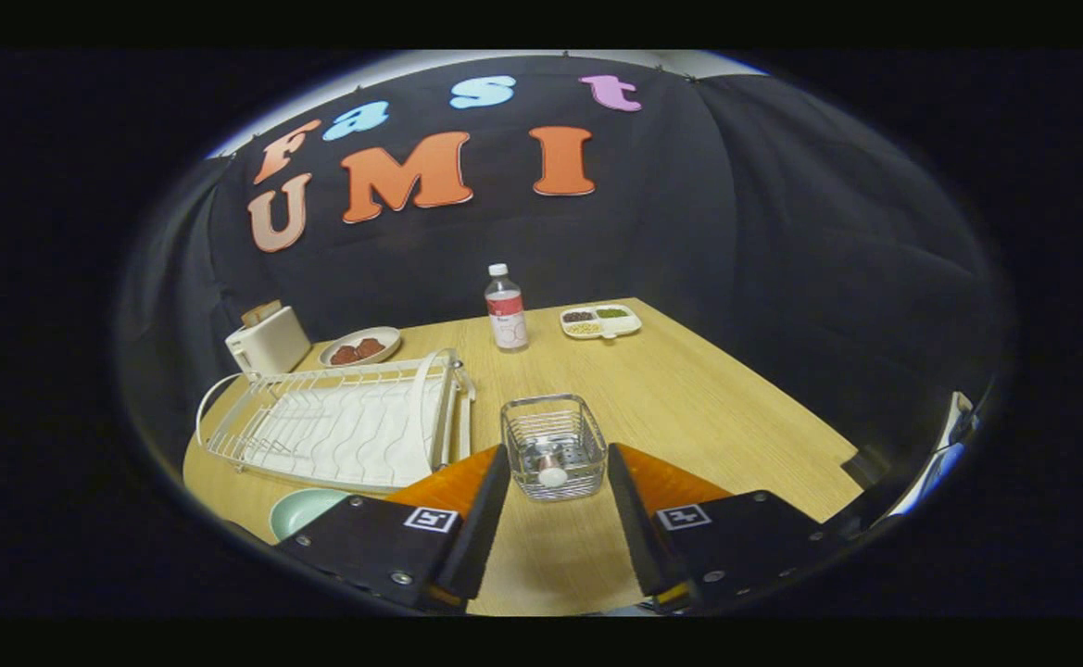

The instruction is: Take the plate from the dish rack, then take the spoon from the basket and place it into the plate.

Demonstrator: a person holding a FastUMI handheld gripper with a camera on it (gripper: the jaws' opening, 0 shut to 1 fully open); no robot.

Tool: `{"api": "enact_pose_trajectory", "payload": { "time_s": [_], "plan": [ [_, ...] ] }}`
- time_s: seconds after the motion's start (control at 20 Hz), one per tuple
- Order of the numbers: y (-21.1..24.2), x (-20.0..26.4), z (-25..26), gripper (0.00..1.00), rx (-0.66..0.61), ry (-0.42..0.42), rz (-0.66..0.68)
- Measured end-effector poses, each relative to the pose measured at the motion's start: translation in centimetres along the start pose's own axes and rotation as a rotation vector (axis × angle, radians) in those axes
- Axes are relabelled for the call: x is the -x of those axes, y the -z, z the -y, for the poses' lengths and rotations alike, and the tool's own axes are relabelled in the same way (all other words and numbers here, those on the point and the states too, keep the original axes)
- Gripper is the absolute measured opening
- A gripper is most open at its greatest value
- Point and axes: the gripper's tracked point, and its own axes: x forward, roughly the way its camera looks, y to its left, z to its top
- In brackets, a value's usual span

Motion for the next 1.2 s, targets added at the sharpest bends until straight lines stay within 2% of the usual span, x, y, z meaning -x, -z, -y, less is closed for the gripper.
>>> {"api": "enact_pose_trajectory", "payload": {
  "time_s": [0.15, 0.45, 0.7, 1.2],
  "plan": [
    [0.5, -0.6, -0.3, 0.50, 0.013, -0.017, -0.019],
    [0.4, -1.3, -0.1, 0.16, 0.017, -0.027, -0.038],
    [0.2, -0.9, 0.0, 0.10, 0.038, -0.022, -0.038],
    [-2.3, 1.9, -0.1, 0.09, 0.021, 0.018, 0.015]
  ]
}}
